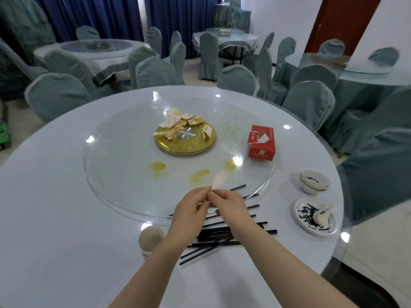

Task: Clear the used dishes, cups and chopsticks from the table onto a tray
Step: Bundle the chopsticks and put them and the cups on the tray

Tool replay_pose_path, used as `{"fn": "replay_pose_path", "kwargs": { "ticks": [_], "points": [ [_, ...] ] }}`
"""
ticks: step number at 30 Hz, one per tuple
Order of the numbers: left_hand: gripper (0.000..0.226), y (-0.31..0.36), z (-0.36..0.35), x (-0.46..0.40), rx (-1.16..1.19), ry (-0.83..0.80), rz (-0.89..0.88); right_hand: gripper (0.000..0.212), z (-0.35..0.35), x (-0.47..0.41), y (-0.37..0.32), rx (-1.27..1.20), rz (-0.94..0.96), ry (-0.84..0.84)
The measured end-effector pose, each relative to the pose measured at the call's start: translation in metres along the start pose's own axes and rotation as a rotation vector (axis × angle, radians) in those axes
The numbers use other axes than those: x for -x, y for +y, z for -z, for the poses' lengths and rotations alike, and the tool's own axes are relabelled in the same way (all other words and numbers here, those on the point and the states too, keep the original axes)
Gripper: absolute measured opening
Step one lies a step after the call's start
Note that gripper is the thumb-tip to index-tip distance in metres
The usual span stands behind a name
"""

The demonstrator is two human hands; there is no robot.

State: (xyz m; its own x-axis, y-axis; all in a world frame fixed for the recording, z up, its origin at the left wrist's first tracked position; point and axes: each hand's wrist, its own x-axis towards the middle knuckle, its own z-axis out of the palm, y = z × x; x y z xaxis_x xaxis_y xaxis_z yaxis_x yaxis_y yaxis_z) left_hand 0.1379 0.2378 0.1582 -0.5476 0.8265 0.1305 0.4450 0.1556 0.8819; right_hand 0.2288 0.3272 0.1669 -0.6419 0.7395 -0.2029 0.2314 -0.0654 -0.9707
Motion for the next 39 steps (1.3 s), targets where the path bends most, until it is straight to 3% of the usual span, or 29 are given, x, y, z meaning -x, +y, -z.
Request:
{"fn": "replay_pose_path", "kwargs": {
  "ticks": [5,11,14,19,27,32,39],
  "points": [
    [0.042,0.020,-0.028,-0.002,0.058,-0.138,-0.018,0.016,0.036,0.000,0.008,-0.244,-0.149,0.147],
    [0.055,0.043,-0.095,-0.010,0.120,-0.292,0.058,0.015,0.112,0.000,0.033,-0.293,-0.195,0.317],
    [0.042,0.049,-0.143,-0.008,0.099,-0.346,0.135,0.018,0.165,0.009,0.062,-0.257,-0.234,0.387],
    [0.032,0.066,-0.223,-0.018,0.059,-0.321,0.237,0.023,0.273,0.007,0.113,0.123,-0.227,0.451],
    [0.031,0.077,-0.285,-0.038,-0.064,-0.274,0.331,0.035,0.376,-0.025,0.164,0.977,-0.187,0.286],
    [0.029,0.071,-0.292,-0.038,-0.108,-0.226,0.397,0.031,0.388,-0.053,0.178,1.134,-0.013,0.179],
    [0.030,0.066,-0.288,-0.028,-0.125,-0.200,0.460,0.030,0.390,-0.069,0.187,1.258,0.171,0.173]
  ]
}}
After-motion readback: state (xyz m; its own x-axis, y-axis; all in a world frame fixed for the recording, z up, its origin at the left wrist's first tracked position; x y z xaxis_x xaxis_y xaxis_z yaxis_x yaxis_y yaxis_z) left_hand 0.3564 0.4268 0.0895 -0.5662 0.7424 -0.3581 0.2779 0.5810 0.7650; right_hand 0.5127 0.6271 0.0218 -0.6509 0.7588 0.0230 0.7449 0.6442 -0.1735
